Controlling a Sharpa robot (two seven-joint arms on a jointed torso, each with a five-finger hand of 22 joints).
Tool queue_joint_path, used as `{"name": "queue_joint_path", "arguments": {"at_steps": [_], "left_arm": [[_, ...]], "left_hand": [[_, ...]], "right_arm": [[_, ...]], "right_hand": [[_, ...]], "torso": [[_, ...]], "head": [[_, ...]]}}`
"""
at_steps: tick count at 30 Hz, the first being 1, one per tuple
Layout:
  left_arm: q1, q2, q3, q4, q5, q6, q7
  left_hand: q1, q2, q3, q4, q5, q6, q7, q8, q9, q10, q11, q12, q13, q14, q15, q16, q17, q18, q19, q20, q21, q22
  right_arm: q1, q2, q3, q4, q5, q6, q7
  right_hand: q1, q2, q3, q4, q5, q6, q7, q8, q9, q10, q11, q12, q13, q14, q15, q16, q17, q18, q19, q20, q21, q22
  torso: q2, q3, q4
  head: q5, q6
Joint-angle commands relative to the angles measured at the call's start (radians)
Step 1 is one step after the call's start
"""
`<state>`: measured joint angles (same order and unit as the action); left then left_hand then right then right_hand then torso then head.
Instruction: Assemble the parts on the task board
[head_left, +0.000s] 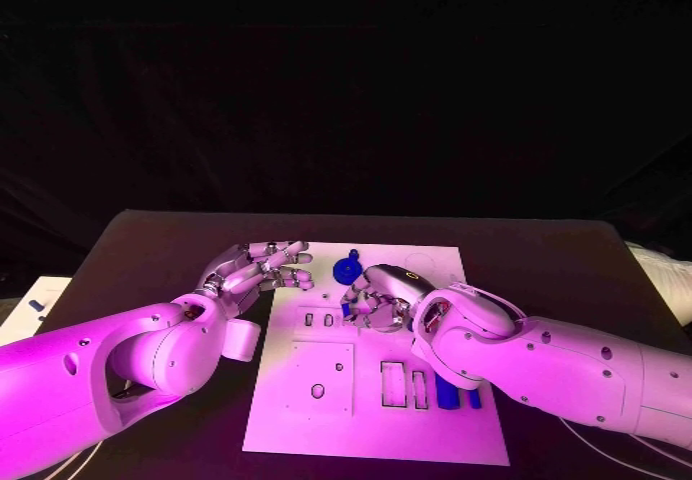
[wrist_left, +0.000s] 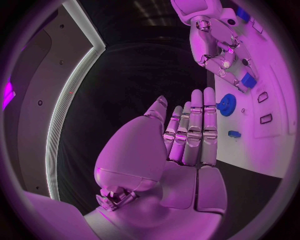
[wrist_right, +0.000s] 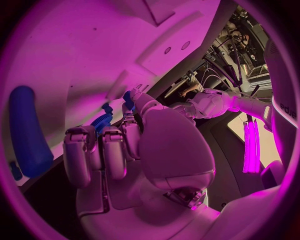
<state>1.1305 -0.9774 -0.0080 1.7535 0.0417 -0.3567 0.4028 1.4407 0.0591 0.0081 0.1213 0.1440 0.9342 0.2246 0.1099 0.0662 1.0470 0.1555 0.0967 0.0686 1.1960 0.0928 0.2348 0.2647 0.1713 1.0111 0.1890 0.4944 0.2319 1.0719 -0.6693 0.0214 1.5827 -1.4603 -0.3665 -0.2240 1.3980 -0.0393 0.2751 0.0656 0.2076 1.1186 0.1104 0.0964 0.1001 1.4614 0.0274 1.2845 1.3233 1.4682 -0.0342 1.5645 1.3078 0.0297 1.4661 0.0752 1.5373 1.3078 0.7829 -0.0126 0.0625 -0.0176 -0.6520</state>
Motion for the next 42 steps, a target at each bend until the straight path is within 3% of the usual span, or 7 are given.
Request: {"name": "queue_joint_path", "arguments": {"at_steps": [1, 6, 21, 28, 42], "left_arm": [[0.001, 0.001, 0.001, 0.003, 0.004, 0.021, 0.009], [0.001, 0.001, 0.001, 0.005, 0.004, 0.022, 0.009], [0.001, 0.0, 0.001, 0.006, 0.004, 0.021, 0.008], [0.001, 0.0, 0.001, 0.007, 0.004, 0.022, 0.009], [0.001, 0.0, 0.001, 0.007, 0.004, 0.023, 0.007]], "left_hand": [[0.005, -0.002, 0.001, -0.004, -0.003, 0.006, 0.0, -0.007, -0.001, 0.006, 0.004, -0.003, -0.001, 0.003, -0.002, -0.004, 0.001, 0.008, -0.006, 0.002, 0.004, 0.001], [0.005, -0.002, 0.001, -0.004, -0.003, 0.006, 0.0, -0.007, -0.001, 0.006, 0.004, -0.003, -0.001, 0.003, -0.002, -0.004, 0.001, 0.008, -0.006, 0.002, 0.004, 0.001], [0.005, -0.002, 0.001, -0.004, -0.003, 0.006, 0.0, -0.007, -0.001, 0.006, 0.004, -0.003, -0.001, 0.003, -0.002, -0.004, 0.001, 0.008, -0.006, 0.002, 0.004, 0.001], [0.005, -0.002, 0.001, -0.004, -0.003, 0.006, 0.0, -0.007, -0.001, 0.006, 0.004, -0.003, -0.001, 0.003, -0.002, -0.004, 0.001, 0.008, -0.006, 0.002, 0.004, 0.001], [0.006, -0.001, 0.002, -0.006, -0.003, 0.006, 0.0, -0.008, -0.001, 0.007, 0.003, -0.004, -0.001, 0.003, -0.003, -0.005, 0.003, 0.008, -0.008, 0.002, 0.006, 0.002]], "right_arm": [[-0.002, 0.011, -0.001, -0.008, -0.045, 0.036, -0.057], [-0.002, 0.021, -0.002, -0.014, -0.048, 0.043, -0.065], [-0.002, 0.036, -0.005, -0.012, -0.052, 0.086, -0.072], [-0.002, 0.037, -0.005, -0.011, -0.061, 0.13, -0.097], [-0.003, 0.04, -0.006, 0.0, -0.083, 0.17, -0.13]], "right_hand": [[-0.006, 0.01, 0.002, 0.0, 0.006, 0.008, -0.002, 0.002, 0.003, -0.007, -0.002, -0.005, 0.063, 0.103, -0.007, 0.006, 0.263, -0.016, 0.068, -0.006, 0.004, 0.202], [-0.006, 0.01, 0.002, 0.0, 0.006, 0.008, -0.002, 0.002, 0.003, -0.007, -0.002, -0.005, 0.063, 0.103, -0.007, 0.006, 0.263, -0.016, 0.068, -0.006, 0.004, 0.202], [-0.015, 0.008, 0.0, 0.002, 0.006, 0.008, -0.002, 0.001, 0.003, -0.007, -0.002, -0.005, 0.063, 0.103, -0.007, 0.006, 0.263, -0.015, 0.067, -0.006, 0.004, 0.201], [-0.02, 0.007, -0.001, 0.003, 0.006, 0.008, -0.002, 0.0, 0.003, -0.008, -0.002, -0.008, 0.062, 0.103, -0.007, 0.006, 0.263, -0.015, 0.067, -0.006, 0.003, 0.201], [-0.044, -0.015, -0.006, 0.004, 0.007, -0.013, 0.007, -0.018, -0.002, -0.024, 0.004, -0.04, 0.044, 0.102, -0.002, 0.005, 0.261, -0.013, 0.06, -0.003, -0.003, 0.19]], "torso": [[0.001, -0.0001, -0.0008], [0.001, 0.0002, 0.0012], [0.0, -0.0004, -0.0008], [0.0, 0.0, -0.0003], [-0.001, -0.0001, -0.0001]], "head": [[0.002, -0.004], [0.003, -0.009], [0.008, -0.015], [0.009, -0.018], [0.009, -0.017]]}}
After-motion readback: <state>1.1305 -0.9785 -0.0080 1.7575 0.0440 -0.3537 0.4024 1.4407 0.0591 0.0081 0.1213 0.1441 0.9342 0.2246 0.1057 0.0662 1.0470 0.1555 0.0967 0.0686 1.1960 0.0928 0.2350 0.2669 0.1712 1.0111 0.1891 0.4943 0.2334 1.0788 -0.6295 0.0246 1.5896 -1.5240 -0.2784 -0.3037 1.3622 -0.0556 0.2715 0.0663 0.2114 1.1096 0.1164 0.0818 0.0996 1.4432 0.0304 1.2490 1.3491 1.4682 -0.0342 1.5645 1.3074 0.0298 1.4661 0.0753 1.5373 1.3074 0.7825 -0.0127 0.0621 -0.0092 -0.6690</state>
